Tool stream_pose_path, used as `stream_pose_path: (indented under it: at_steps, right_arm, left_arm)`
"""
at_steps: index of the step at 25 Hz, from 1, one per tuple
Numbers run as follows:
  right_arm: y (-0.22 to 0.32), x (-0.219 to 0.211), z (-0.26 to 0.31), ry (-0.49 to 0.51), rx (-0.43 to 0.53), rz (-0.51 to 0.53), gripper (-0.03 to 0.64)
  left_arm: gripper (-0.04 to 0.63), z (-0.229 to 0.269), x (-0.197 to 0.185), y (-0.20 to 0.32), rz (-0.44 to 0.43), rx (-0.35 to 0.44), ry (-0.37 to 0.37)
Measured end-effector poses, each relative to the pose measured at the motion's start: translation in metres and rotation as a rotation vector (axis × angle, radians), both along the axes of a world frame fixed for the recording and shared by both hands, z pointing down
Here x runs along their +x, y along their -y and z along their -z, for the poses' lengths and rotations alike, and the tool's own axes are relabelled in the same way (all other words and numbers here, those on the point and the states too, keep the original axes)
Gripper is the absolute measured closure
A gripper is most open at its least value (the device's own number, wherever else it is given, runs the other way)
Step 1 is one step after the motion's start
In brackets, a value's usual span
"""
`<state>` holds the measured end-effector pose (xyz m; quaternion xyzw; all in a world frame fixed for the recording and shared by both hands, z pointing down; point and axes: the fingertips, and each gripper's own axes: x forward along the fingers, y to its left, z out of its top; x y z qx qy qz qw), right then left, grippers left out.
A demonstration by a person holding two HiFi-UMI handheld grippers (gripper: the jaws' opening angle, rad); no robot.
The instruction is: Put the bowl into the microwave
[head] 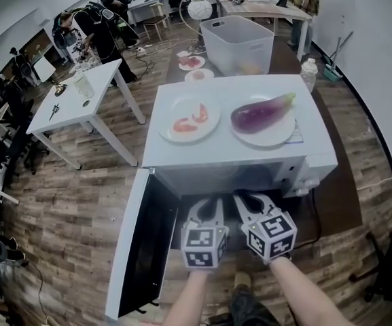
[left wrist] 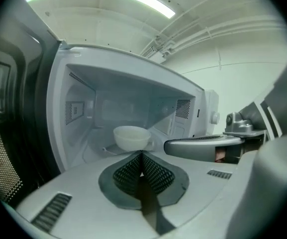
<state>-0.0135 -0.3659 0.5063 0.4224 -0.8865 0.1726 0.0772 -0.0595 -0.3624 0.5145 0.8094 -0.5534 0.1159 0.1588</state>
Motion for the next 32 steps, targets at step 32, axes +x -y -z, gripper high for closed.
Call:
stream_pose_path:
  at_steps: [32]
  right_arm:
    - [-0.189,-0.004,0.092,0.060,0.069,0.069,0.614]
  left_arm:
    - [0.595,0.062,0.016,-0.189,-0.092,0.021,-0.049]
